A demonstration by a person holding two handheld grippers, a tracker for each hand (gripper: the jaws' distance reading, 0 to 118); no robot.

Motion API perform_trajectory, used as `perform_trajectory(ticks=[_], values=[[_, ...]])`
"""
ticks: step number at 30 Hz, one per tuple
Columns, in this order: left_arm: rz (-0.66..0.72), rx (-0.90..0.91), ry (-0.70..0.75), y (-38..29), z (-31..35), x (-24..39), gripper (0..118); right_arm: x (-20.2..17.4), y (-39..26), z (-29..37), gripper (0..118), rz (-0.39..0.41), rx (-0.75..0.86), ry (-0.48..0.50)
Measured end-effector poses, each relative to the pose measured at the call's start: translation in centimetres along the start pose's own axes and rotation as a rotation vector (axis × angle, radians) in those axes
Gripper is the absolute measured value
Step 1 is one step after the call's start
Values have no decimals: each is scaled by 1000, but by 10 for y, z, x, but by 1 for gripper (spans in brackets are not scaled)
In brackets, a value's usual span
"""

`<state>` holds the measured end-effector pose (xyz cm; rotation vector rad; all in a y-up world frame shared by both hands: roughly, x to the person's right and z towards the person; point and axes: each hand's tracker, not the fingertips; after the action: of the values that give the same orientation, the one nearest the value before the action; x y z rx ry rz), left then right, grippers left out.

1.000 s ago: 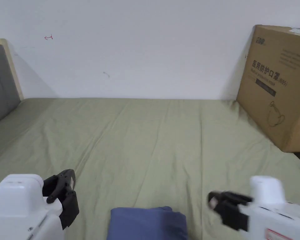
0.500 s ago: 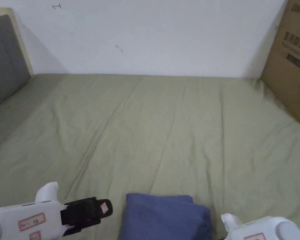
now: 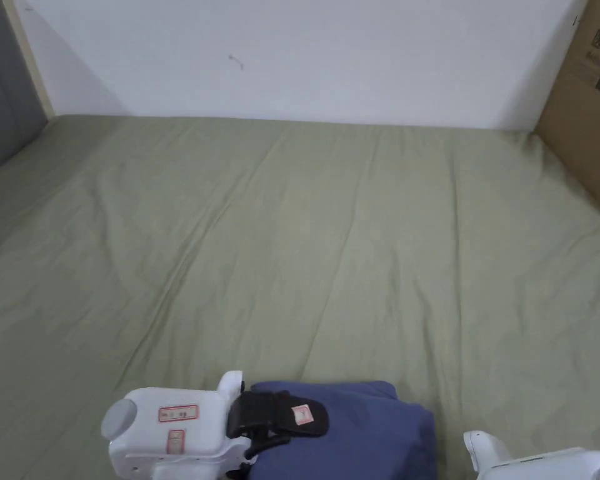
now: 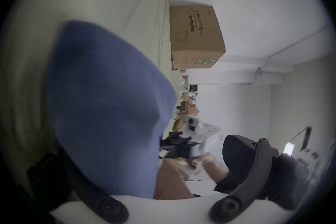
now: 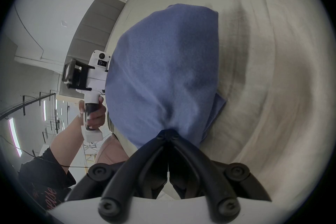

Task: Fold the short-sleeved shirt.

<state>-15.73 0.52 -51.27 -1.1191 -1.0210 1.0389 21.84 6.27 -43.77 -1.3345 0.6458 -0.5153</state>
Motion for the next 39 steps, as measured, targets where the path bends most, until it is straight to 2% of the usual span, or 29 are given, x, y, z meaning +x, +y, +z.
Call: perform_trajectory(ticks=[1,2,3,4,5,7,10,13,18,21,22,23,25,26,30,33,36,37,38,39], values=[[-26,45,76,-2,2,3,112,0,-2,1,0,-4,10,2],[-38,71,190,-4,6,5,93,1,-3,2,0,-8,18,5],[-63,74,406,-6,10,7,44,0,-5,3,0,-12,26,6],[-67,42,468,-10,8,8,18,-3,-7,4,0,-16,52,34],[-43,61,318,-13,9,22,17,-8,-9,6,0,-18,69,29],[-159,64,412,-12,18,59,18,-21,-13,13,0,20,114,-13],[-112,112,299,0,82,76,18,-40,-21,30,0,38,164,-14],[-214,97,578,14,162,97,18,-56,-32,49,0,43,211,-8],[-173,130,1078,35,288,102,18,-74,-42,72,0,62,277,-112],[-216,127,1479,38,321,109,18,-77,-45,76,0,86,283,-165],[-224,136,1602,39,329,107,26,-79,-43,76,0,85,280,-170],[-256,115,1675,41,336,105,46,-80,-43,76,0,83,277,-176],[-268,116,1776,44,344,100,108,-80,-42,74,0,70,272,-185],[-236,143,1759,44,347,100,112,-81,-41,74,0,66,271,-185],[-247,317,1658,39,360,116,109,-89,-42,77,0,86,302,-186],[-308,425,1487,20,330,143,109,-99,-42,84,0,131,364,-214],[-420,550,1271,-18,260,165,107,-106,-42,91,0,177,425,-237],[-441,547,1147,-31,230,170,93,-108,-42,92,0,183,430,-239],[-447,540,1069,-42,206,176,65,-108,-40,94,0,183,426,-240],[-451,543,1016,-54,178,182,27,-111,-39,95,0,180,422,-240]])
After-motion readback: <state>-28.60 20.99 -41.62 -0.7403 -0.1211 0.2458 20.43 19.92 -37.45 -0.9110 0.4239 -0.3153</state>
